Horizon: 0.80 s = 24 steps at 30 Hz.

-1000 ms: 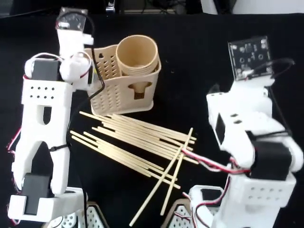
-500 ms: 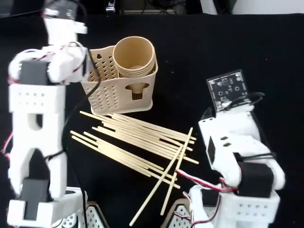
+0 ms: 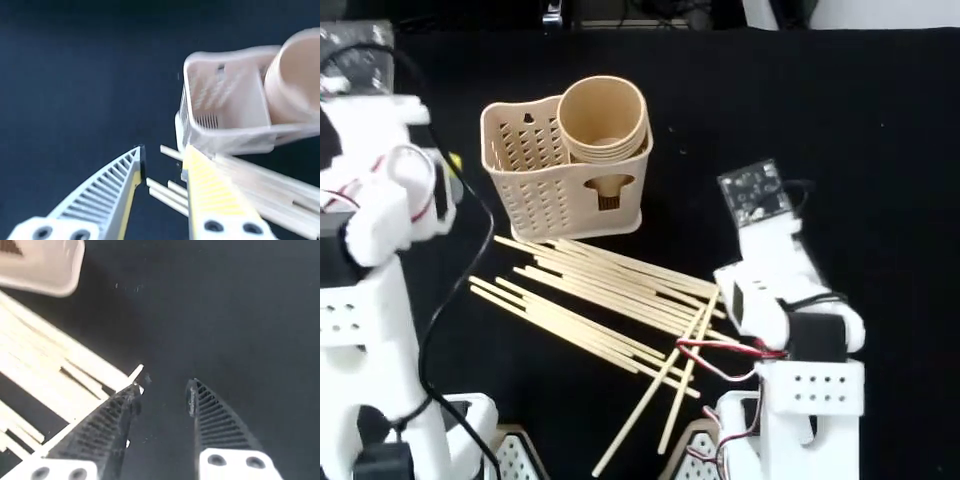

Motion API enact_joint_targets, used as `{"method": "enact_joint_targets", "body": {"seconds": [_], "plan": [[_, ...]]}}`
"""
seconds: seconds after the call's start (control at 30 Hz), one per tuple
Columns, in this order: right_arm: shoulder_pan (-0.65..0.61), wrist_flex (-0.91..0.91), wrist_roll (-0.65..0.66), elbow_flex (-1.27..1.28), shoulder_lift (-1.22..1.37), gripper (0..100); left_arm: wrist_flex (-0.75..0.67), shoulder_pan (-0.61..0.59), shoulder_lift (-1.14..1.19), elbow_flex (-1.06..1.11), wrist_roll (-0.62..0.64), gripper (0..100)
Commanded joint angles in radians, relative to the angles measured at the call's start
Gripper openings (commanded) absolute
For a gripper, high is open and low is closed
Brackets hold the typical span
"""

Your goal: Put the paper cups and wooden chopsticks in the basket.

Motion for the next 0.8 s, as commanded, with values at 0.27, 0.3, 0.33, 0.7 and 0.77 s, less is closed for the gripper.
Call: {"method": "enact_joint_targets", "body": {"seconds": [0.27, 0.3, 0.33, 0.7, 0.77], "plan": [[-0.210, -0.071, 0.051, 0.186, -0.010, 17.3, -0.068, 0.143, -0.219, 0.587, -0.196, 15], [-0.249, -0.080, 0.048, 0.209, -0.010, 17.3, -0.095, 0.124, -0.230, 0.631, -0.199, 15], [-0.276, -0.094, 0.040, 0.232, -0.010, 17.3, -0.121, 0.101, -0.242, 0.674, -0.199, 15], [-0.299, -0.229, -0.114, 0.380, -0.008, 17.4, -0.334, -0.021, -0.443, 1.043, -0.193, 15], [-0.301, -0.229, -0.114, 0.380, -0.007, 17.4, -0.353, -0.022, -0.493, 1.084, -0.193, 15]]}}
